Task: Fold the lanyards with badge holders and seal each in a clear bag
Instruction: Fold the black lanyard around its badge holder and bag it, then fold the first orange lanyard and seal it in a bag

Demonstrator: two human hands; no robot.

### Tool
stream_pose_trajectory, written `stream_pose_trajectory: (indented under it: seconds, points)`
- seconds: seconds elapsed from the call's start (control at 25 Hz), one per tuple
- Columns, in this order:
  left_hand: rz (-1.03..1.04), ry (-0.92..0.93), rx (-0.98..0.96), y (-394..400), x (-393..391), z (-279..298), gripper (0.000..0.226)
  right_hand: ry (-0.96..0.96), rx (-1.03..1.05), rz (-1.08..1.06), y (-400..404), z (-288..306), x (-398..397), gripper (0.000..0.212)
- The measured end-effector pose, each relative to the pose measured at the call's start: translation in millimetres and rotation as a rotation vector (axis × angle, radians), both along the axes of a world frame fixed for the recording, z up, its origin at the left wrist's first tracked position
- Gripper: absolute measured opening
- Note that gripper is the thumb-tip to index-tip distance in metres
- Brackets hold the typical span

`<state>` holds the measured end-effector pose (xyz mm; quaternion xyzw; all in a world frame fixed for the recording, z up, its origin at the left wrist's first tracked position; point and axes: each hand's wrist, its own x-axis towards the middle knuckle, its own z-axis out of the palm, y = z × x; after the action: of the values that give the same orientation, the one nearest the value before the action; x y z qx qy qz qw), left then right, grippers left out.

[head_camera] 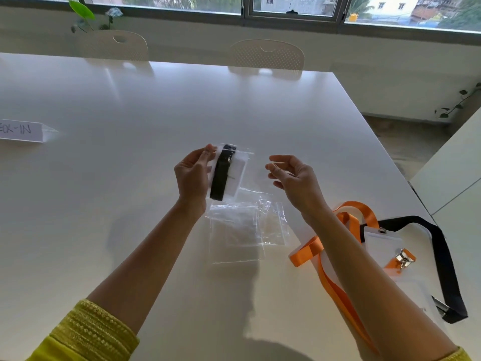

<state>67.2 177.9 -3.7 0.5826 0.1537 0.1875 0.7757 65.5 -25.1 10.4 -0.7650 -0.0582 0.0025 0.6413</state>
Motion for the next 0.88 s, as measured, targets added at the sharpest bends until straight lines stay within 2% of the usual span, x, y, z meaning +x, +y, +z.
stream_pose_trajectory:
  seconds: [0.24,0.4,0.64,0.76,0.88]
  points:
    - [0.208,0.074,0.198,35,22,-5,0.021,0.012,-0.039,0.018,-14,1,1,0.016]
    - [0.229,0.136,0.361,53,33,-15,0.015,0.009,-0.058,0.028,-18,1,1,0.012]
    - [0.175,0.325,0.397,64,39,-28,0.025,0.034,-0.083,0.051,-21,3,0,0.014]
    - [0.174,0.380,0.529,67,39,-30,0.037,0.040,-0.098,0.060,-22,2,-2,0.014]
    - [0.193,0.337,0.775,62,32,-23,0.030,0.046,-0.110,0.052,-26,3,-5,0.012]
